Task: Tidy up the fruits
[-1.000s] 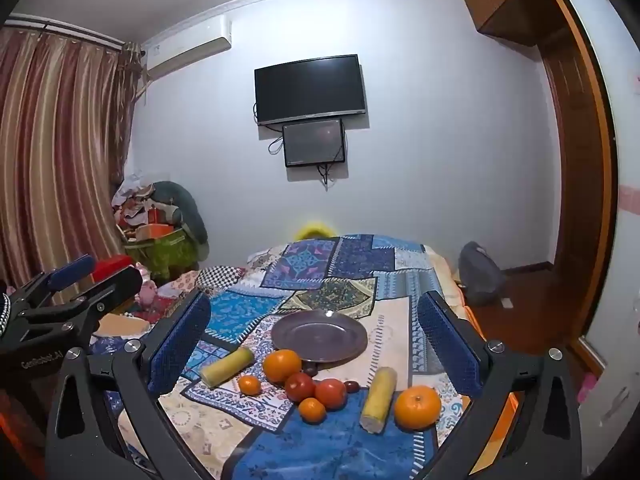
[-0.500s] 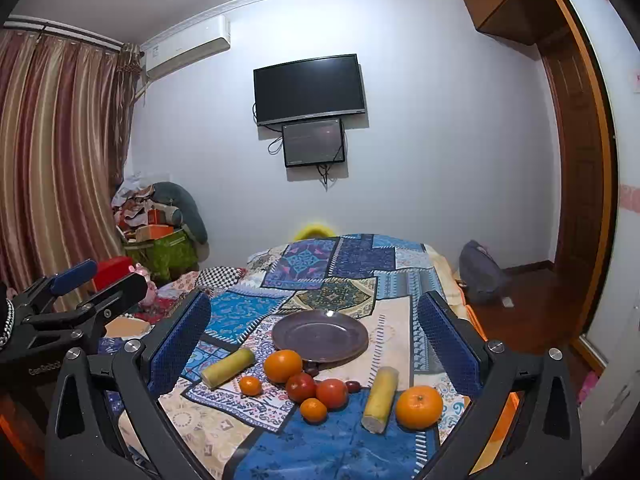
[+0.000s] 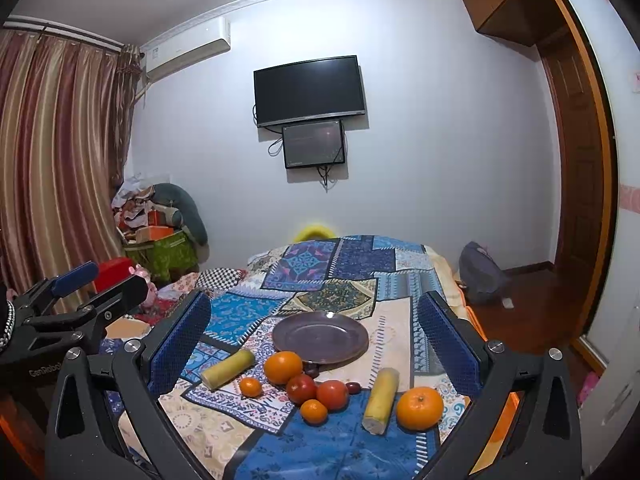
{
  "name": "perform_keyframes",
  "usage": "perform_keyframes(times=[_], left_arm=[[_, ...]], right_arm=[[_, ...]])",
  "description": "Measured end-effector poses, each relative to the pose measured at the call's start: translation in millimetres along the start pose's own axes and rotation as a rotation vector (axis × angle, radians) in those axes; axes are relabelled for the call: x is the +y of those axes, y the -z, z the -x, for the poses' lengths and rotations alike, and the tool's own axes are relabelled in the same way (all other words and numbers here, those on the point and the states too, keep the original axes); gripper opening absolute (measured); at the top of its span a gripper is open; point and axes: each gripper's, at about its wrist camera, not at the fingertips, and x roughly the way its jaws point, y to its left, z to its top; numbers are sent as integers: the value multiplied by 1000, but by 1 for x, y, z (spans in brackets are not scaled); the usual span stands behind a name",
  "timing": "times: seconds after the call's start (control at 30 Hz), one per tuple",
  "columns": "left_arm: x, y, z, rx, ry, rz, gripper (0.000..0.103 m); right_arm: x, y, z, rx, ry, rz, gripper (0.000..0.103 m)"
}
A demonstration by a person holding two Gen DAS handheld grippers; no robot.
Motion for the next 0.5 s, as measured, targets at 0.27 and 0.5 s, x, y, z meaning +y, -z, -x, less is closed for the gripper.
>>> perform_keyframes(times=[0.27,0.5], left_arm=[[-1,-1,1,1,4,1,103],[0,-3,3,1,7,4,103]], right_arm=[[1,0,1,-5,1,-1,103],[0,0,1,-5,1,-1,103]])
